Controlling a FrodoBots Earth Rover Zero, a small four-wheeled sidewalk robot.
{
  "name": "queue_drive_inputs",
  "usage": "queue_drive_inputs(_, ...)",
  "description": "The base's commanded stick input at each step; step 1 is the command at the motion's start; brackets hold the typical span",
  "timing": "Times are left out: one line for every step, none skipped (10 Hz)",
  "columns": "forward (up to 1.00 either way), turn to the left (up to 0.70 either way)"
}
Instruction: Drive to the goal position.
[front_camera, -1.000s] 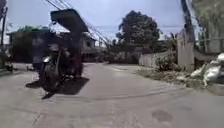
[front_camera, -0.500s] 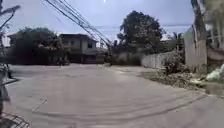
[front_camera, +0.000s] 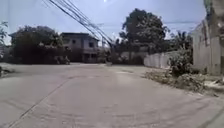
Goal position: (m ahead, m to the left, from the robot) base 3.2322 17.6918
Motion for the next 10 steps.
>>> queue_drive_inputs(1.00, 0.00)
queue_drive_inputs(1.00, 0.00)
queue_drive_inputs(1.00, 0.00)
queue_drive_inputs(1.00, 0.00)
queue_drive_inputs(1.00, 0.00)
queue_drive_inputs(1.00, 0.00)
queue_drive_inputs(1.00, 0.00)
queue_drive_inputs(1.00, 0.00)
queue_drive_inputs(1.00, 0.00)
queue_drive_inputs(1.00, 0.00)
